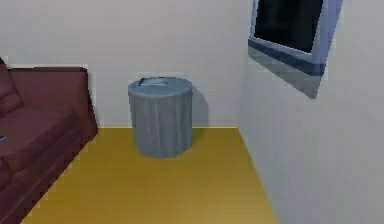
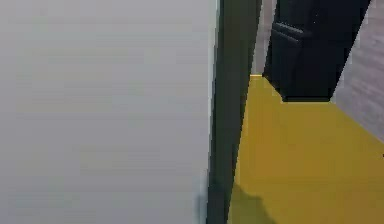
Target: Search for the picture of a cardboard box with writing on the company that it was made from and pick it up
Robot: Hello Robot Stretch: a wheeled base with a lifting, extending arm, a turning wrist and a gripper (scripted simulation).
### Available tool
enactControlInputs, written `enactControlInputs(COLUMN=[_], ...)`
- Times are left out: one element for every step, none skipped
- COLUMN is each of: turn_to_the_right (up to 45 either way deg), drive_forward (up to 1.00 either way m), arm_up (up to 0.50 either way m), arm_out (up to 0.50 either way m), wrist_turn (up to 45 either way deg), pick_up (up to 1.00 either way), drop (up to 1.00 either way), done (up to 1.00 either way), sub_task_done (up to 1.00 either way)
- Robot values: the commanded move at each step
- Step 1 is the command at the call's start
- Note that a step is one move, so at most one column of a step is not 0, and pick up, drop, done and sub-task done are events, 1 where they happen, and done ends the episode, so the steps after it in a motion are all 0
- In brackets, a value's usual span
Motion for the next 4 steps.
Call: enactControlInputs(turn_to_the_right=[-45.0, -45.0, -45.0, -3.0], drive_forward=[0.0, 0.0, 0.0, 0.0], arm_up=[0.0, 0.0, 0.0, 0.0], arm_out=[0.0, 0.0, 0.0, 0.0], wrist_turn=[0.0, 0.0, 0.0, 0.0], pick_up=[0.0, 0.0, 0.0, 0.0], drop=[0.0, 0.0, 0.0, 0.0], done=[0.0, 0.0, 0.0, 0.0], sub_task_done=[0.0, 0.0, 0.0, 0.0])
